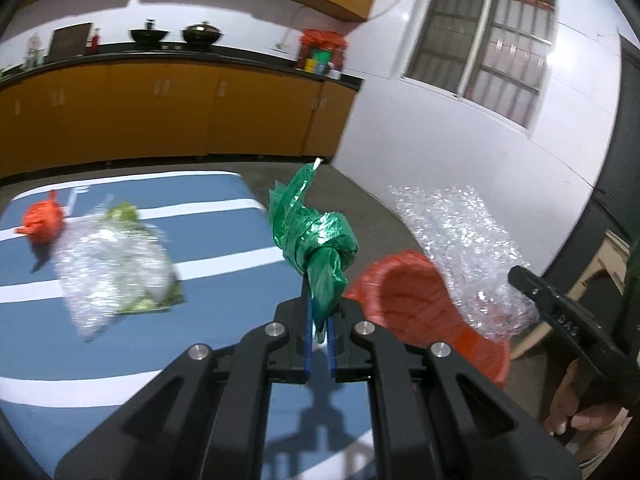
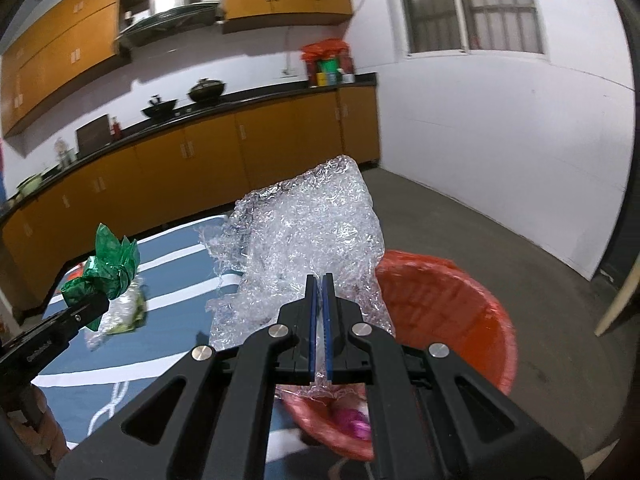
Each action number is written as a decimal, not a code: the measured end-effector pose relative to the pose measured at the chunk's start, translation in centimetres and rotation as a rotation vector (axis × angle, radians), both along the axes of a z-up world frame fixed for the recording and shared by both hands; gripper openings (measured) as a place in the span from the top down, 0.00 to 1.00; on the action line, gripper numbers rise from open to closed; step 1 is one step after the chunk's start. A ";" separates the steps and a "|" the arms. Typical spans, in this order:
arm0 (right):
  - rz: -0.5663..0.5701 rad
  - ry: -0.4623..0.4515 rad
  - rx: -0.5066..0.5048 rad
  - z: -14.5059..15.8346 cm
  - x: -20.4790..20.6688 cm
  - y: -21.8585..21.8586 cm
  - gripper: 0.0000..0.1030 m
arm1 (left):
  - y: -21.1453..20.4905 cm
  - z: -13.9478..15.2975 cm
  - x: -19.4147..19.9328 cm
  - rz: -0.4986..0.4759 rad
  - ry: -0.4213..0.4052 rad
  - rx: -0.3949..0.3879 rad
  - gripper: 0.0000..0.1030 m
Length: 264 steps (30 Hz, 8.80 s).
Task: Collect trash
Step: 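Carry the green bag to the basket with left tool while right carries bubble wrap, then open both tools over the basket and return them to the table, then grasp the clear plastic bag with the right tool, then grasp the bubble wrap bundle with the left tool, then carry the bubble wrap to the basket with left tool while right carries clear bag, open both, then return both tools to the table and grasp the yellow-green bag with the right tool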
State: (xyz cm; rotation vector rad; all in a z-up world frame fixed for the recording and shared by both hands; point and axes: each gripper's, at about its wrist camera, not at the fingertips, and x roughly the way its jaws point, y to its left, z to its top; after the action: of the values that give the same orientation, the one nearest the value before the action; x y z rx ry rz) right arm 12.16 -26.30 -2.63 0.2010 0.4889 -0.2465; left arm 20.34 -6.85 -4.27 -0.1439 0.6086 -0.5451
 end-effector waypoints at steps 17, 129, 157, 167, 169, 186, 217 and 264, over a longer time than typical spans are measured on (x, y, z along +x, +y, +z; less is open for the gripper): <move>-0.176 0.058 0.052 -2.0 -1.8 -6.0 0.97 | -11.2 -2.9 0.4 -0.243 0.081 0.010 0.93; 0.400 0.316 0.002 -8.0 16.6 16.0 0.72 | 14.4 -9.3 10.6 0.446 0.280 0.216 0.54; 0.389 0.263 0.019 -6.1 13.6 15.3 0.72 | 16.3 -4.5 3.7 0.431 0.140 0.123 0.90; 0.356 0.222 0.031 -4.6 11.4 13.0 0.72 | 14.9 -2.6 1.3 0.359 0.093 0.103 0.90; 0.347 0.215 0.033 -4.3 11.0 12.6 0.72 | 14.4 -2.1 1.0 0.344 0.083 0.103 0.90; 0.207 0.145 0.015 -2.3 6.4 6.7 0.72 | 8.8 -0.2 -0.9 0.214 0.025 0.091 0.90; -0.127 0.093 0.103 -1.6 -1.1 -6.6 0.72 | -8.7 -0.9 -1.2 -0.171 0.044 0.043 0.90; -0.142 0.088 0.088 -2.9 0.7 -7.0 0.21 | -5.7 -3.6 1.1 -0.021 0.010 0.133 0.18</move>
State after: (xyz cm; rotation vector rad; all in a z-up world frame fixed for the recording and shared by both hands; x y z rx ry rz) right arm 12.88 -33.28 -5.48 0.3123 0.5738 -0.3735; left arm 21.39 -12.55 -7.90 -0.0147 0.6543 -0.5226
